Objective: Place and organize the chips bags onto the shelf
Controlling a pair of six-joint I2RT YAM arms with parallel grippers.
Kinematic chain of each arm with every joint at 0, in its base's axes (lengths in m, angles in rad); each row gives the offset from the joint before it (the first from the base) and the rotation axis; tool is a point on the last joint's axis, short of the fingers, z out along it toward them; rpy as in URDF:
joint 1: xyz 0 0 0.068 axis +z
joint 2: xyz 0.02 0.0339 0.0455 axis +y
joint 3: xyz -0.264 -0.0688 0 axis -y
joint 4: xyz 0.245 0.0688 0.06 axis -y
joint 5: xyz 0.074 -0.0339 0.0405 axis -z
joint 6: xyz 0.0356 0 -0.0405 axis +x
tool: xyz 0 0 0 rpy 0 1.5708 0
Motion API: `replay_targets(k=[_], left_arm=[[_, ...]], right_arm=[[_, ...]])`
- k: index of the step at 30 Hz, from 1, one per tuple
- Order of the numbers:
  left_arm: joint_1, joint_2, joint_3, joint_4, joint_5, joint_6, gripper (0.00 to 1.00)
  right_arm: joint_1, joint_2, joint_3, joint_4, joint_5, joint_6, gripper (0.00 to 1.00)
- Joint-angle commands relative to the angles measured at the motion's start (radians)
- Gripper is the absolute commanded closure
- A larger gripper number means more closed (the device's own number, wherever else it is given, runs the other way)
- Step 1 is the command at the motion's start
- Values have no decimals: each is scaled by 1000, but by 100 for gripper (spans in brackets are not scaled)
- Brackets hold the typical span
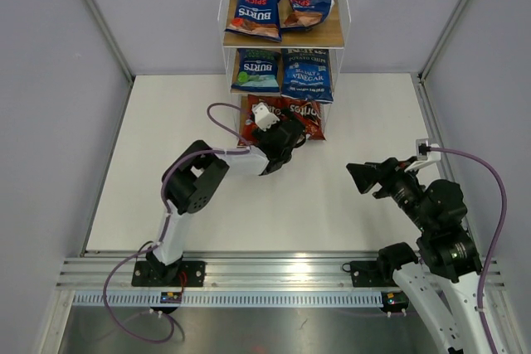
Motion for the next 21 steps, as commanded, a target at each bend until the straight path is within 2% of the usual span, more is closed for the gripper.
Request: replay_targets(k=[1,10,14,15,19,21], left_arm=[[4,-80,13,-202,-67,-155,1],[-16,-227,-108,-213,-44,-126,1],[-13,-212,-108,-175,-6,-100,1],[-14,-203,-107,-141,2,-41,1],[-14,-186,-104,-55,45,20,1],[-14,-188,-101,-61,40,3,1]], right_arm=[[5,-14,11,21,-13,10,25],[5,57,-1,18,-14,-10,25],[5,51,-24,44,-20,12,25],[5,52,-27,49,-25,16,25],[5,43,-42,47,-34,26,25],[5,35,-45,41,-31,26,25]])
